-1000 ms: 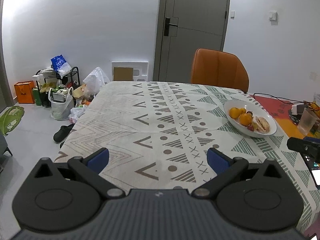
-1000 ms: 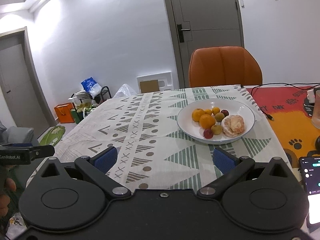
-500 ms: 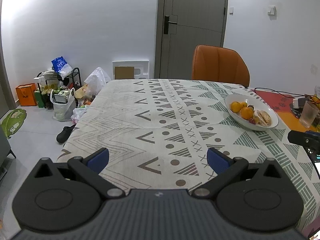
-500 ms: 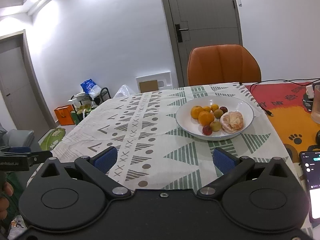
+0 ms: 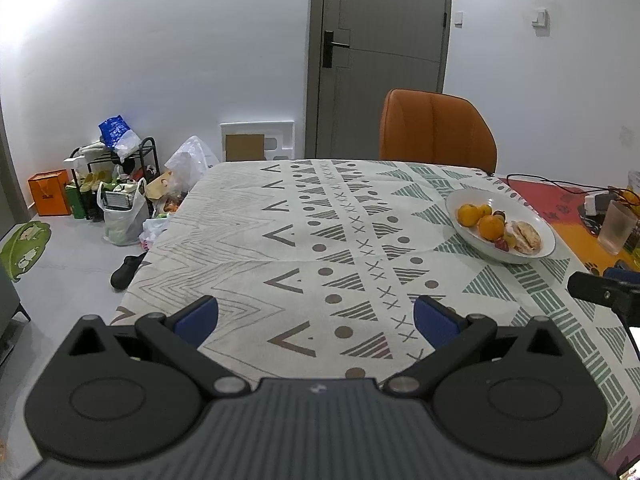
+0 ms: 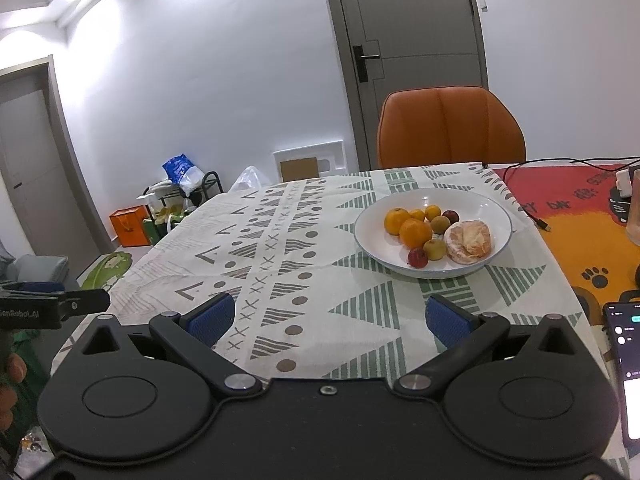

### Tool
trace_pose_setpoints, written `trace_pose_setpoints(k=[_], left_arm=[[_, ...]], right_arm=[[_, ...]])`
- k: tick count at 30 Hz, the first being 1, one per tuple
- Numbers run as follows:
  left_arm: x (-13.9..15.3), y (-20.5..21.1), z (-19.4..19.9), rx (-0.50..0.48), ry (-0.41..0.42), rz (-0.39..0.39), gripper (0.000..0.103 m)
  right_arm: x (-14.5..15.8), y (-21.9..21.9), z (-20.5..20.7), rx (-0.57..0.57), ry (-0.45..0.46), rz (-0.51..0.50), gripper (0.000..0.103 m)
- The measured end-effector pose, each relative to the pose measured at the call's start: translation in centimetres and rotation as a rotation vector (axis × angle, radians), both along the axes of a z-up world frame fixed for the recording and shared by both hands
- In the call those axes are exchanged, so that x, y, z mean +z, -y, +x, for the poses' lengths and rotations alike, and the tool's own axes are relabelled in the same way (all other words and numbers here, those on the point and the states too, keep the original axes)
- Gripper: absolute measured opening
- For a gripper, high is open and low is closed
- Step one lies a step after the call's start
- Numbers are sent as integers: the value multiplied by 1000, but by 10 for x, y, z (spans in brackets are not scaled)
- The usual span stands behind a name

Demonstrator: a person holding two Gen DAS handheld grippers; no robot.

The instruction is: Organize fruits

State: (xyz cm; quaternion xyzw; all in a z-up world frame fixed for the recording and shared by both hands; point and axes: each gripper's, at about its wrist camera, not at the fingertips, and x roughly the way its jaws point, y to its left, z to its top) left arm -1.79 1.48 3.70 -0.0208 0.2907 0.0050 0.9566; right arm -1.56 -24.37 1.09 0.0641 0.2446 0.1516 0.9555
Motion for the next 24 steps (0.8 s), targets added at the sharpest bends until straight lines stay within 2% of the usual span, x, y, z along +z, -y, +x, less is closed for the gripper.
trace_pose_setpoints(k=[24], left_arm=[[2, 6, 0, -17, 0, 4, 103]], right_arm=[[-4, 5, 2, -13, -1, 3, 103]])
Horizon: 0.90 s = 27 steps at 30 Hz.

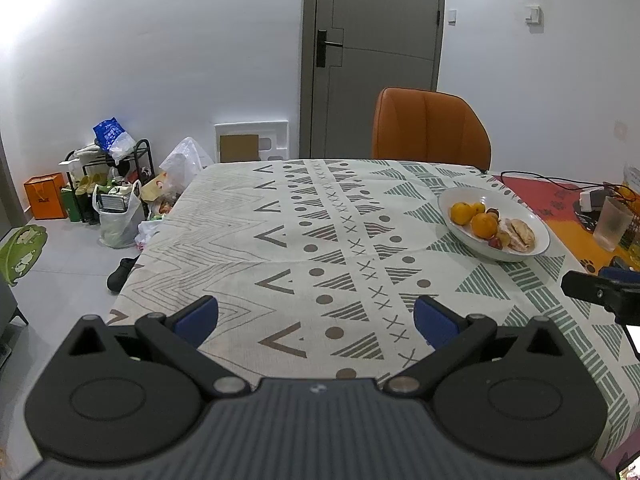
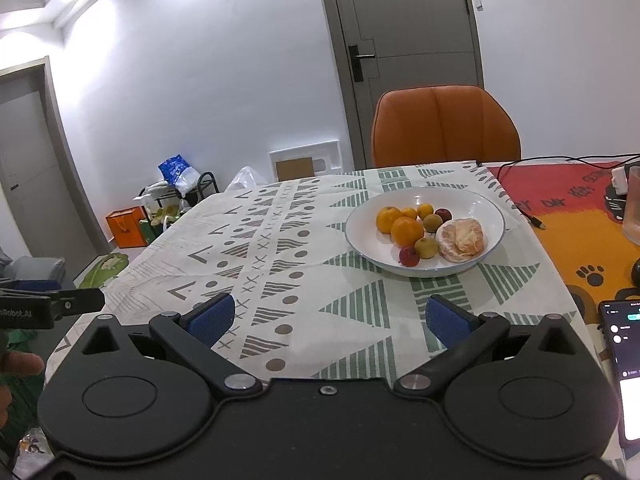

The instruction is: Organize fruits

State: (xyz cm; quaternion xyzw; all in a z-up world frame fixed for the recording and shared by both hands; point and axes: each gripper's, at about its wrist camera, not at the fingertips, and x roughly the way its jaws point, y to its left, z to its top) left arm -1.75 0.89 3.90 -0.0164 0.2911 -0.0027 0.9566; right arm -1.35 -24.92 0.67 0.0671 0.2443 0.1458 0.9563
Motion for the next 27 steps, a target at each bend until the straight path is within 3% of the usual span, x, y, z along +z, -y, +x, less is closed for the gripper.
trace_pose_setpoints(k=[27], left_arm=[[-1, 2, 1, -2, -13, -7, 103]], right_arm=[[-3, 1, 1, 0, -4, 0, 103]])
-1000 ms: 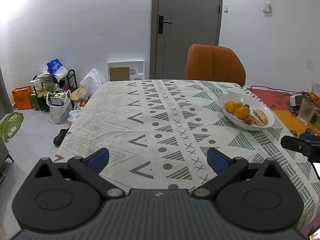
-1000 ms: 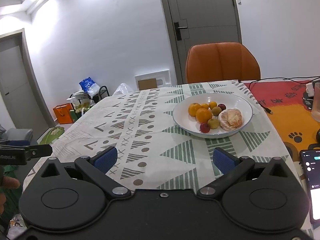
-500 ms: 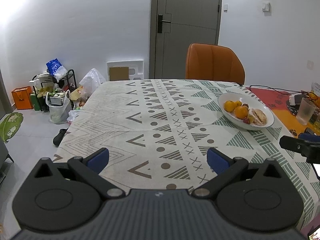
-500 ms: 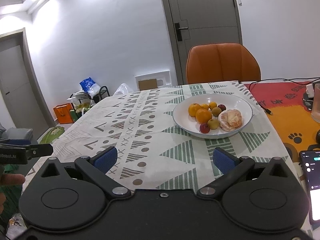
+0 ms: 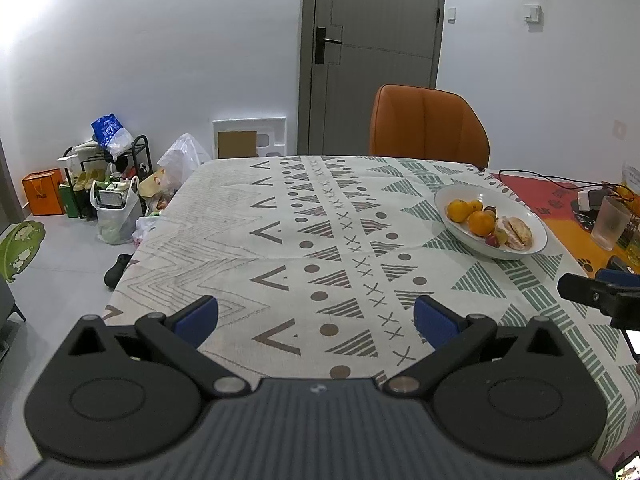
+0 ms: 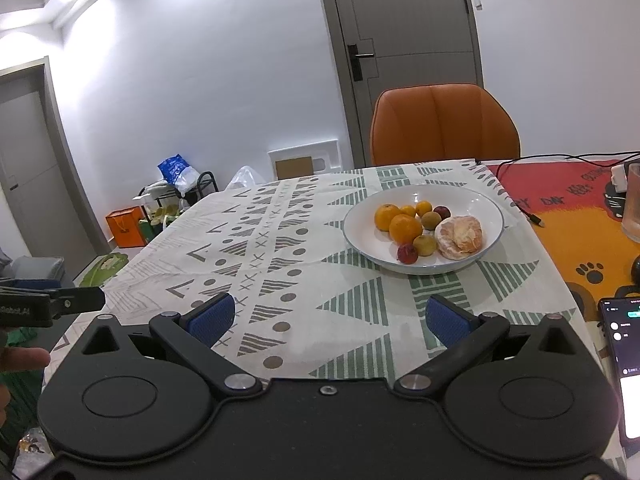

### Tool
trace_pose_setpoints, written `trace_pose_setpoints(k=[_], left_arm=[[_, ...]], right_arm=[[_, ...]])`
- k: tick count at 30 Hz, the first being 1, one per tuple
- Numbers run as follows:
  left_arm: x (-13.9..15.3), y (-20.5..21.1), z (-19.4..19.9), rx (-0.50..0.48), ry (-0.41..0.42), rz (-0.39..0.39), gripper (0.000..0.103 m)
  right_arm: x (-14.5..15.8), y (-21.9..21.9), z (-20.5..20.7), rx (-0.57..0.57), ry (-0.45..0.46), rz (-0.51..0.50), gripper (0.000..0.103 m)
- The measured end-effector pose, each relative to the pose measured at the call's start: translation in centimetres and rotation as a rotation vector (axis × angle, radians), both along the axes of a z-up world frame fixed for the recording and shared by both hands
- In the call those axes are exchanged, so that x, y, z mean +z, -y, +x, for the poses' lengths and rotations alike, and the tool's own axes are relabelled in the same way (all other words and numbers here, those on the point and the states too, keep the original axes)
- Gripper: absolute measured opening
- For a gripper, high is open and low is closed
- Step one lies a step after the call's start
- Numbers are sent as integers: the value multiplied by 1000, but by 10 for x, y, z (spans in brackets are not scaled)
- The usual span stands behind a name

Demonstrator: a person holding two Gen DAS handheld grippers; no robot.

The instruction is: Organize fruits

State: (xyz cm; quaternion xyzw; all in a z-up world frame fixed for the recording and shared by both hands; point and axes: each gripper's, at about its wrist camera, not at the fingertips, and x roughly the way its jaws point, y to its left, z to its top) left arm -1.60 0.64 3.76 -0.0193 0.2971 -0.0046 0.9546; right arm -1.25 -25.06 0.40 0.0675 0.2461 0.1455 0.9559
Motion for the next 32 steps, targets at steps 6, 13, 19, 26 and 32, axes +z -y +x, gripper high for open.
trace_pose_setpoints(k=[6, 13, 19, 26, 32], left_arm=[[1, 0, 1, -2, 2, -3, 103], [2, 1, 4, -5, 7, -12, 103], [1, 3, 3, -12, 5, -6, 103], [-1, 3, 3, -12, -2, -4, 103], [-1, 3, 4, -12, -4, -3, 103]], right_arm=[[-1, 0, 0, -2, -2, 1, 103], [1, 0, -1, 0, 11, -13, 103], [-2, 4, -1, -12, 8, -6, 103], [-5, 4, -1, -18, 0, -9, 103], [-5, 4, -2, -16, -1, -7, 103]])
